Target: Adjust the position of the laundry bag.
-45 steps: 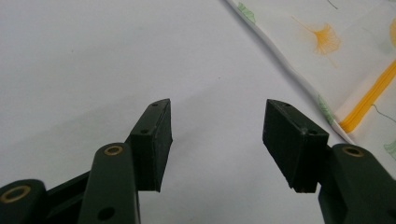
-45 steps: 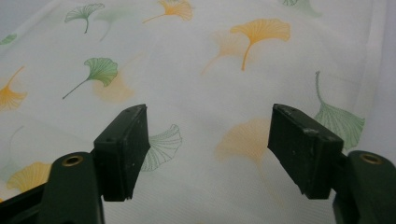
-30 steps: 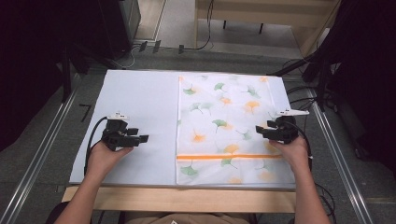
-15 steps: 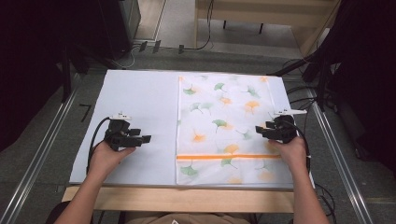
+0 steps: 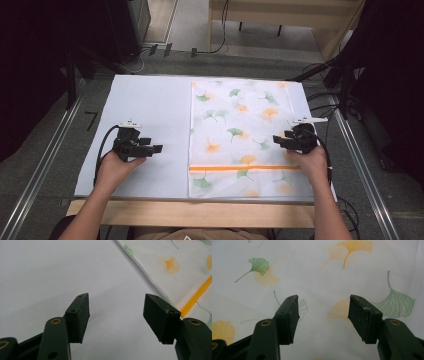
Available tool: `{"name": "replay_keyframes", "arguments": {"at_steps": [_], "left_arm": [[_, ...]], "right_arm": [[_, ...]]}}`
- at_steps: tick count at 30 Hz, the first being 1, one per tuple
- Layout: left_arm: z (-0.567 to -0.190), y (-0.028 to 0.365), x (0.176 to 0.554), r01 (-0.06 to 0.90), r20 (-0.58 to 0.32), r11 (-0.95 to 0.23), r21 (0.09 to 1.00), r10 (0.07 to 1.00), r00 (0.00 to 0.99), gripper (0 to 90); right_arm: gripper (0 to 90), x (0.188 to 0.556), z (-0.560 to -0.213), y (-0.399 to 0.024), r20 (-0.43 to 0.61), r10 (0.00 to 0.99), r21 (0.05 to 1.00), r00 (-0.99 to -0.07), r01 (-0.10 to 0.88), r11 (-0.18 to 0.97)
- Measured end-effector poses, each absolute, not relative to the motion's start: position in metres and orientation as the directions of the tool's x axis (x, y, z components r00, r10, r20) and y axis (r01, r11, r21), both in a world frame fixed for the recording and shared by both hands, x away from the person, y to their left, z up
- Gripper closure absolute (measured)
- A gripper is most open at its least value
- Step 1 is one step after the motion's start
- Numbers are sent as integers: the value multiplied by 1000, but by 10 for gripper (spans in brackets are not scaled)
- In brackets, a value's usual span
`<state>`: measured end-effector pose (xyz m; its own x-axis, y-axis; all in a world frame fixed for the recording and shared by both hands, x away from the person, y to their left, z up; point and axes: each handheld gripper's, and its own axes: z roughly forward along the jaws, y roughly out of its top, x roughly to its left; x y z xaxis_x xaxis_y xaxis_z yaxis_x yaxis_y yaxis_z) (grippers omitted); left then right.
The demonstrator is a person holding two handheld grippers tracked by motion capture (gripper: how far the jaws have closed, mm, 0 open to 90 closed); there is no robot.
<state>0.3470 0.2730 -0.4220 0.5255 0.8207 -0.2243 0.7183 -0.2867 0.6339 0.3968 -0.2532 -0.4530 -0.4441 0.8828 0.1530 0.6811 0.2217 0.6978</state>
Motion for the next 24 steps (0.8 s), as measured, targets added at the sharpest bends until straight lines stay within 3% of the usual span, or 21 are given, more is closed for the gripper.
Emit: {"name": "replay_keyframes", "arguments": {"at_steps": [14,24], "left_arm": [[-418,249,345,708,-205,-339,620,801,563,391],[-422,233,348,715,-244,-340,611,778,579,396]], "right_arm": [[474,393,-450,-254,160,880,700,-446,681,218],[468,389,-450,-263,138,896,696,-422,685,215]]}}
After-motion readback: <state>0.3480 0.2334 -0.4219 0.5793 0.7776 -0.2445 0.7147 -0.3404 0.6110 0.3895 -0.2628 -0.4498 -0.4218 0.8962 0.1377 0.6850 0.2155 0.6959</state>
